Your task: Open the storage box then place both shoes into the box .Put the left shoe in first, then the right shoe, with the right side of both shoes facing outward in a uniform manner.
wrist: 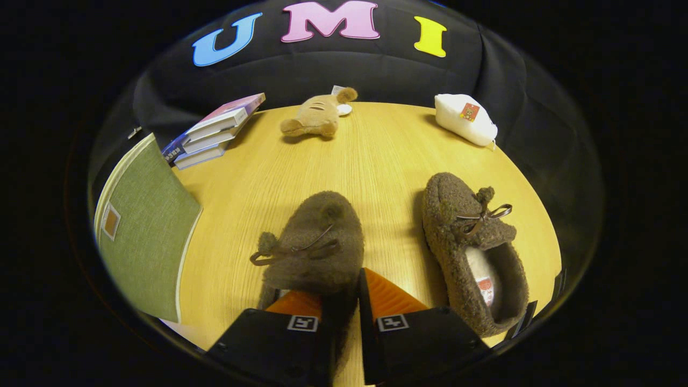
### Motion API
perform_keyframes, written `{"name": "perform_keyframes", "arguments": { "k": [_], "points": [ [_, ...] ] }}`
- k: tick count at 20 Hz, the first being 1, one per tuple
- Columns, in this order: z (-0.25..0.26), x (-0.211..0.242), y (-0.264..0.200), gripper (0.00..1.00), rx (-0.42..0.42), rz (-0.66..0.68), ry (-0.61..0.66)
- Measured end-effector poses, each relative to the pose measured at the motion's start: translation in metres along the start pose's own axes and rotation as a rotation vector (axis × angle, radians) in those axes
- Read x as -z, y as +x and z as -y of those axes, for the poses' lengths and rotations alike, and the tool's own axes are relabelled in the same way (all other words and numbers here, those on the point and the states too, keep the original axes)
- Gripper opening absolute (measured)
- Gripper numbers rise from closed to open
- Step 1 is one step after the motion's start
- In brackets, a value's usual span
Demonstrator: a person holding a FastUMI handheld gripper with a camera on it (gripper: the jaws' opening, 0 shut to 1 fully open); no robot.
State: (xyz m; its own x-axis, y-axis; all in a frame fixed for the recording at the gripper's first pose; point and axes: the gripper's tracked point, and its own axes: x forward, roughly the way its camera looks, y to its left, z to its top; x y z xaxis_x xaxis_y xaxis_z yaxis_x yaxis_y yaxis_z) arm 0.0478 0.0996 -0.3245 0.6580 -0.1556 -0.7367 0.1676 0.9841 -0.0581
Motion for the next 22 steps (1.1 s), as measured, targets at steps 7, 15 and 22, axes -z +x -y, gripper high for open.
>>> {"name": "perform_keyframes", "arguments": {
  "k": [7, 15, 22],
  "points": [
    [-0.002, -0.005, -0.005, 0.07, -0.040, -0.044, 0.098],
    [-0.020, -0.088, -0.080, 0.07, -0.112, 0.067, 0.168],
    [-0.106, -0.159, -0.146, 0.07, -0.292, 0.146, 0.224]
  ]
}}
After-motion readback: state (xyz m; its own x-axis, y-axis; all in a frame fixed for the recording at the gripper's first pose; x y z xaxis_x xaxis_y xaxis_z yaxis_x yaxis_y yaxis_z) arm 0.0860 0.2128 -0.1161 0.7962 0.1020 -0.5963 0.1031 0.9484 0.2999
